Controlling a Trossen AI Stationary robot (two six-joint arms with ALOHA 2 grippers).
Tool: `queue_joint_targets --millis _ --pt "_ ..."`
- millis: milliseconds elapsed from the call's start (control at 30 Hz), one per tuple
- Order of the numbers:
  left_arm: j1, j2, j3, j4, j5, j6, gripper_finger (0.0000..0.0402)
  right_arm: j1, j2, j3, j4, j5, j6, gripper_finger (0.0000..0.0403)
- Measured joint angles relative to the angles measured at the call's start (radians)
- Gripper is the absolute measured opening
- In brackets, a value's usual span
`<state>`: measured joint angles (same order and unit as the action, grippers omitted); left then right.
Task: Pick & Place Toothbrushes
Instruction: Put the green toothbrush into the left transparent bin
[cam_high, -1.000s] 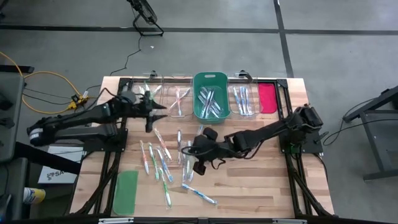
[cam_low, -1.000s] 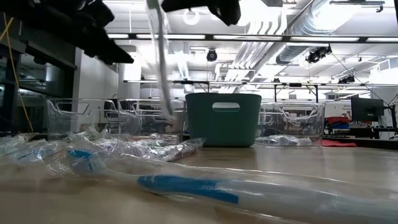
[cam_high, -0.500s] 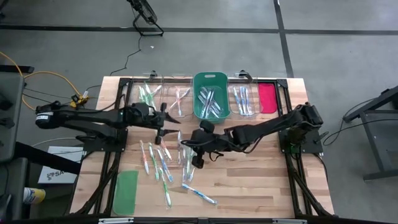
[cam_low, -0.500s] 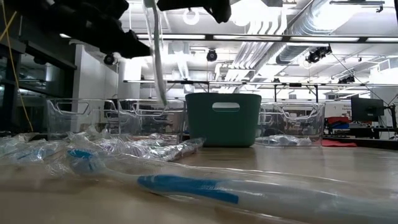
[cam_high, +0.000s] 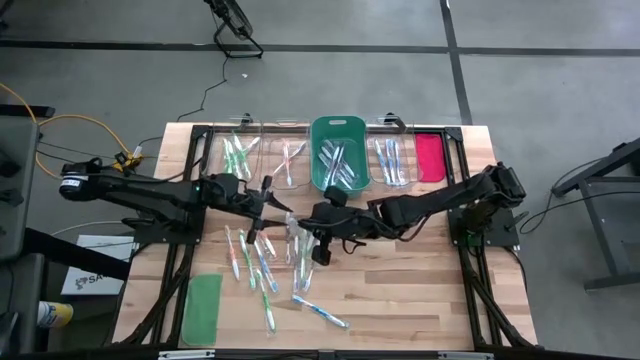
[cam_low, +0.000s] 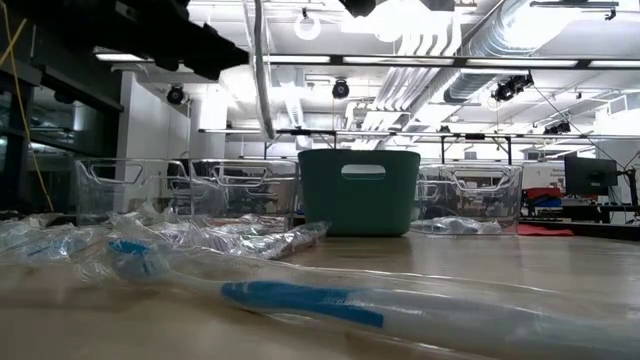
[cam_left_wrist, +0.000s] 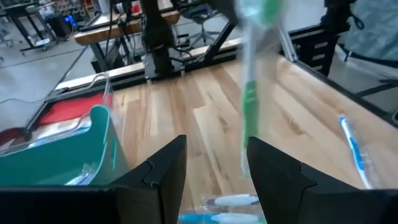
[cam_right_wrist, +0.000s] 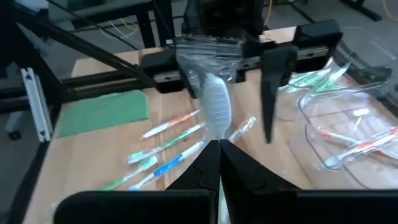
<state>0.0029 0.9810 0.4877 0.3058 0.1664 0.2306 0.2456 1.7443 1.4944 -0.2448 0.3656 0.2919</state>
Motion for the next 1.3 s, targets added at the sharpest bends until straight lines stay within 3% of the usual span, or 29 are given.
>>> queue_joint_targets --millis 1133,1300 --pt "-0.003 0.001 0.000 0.088 0.000 -0.051 0.0163 -0.110 0.002 0.000 0.127 -0.113 -0.140 0.0003" --pt "-0.003 0.001 0.000 0.067 -0.018 -0.037 0.0120 -0.107 0.002 0.000 0.086 -0.108 -0.129 0.0003"
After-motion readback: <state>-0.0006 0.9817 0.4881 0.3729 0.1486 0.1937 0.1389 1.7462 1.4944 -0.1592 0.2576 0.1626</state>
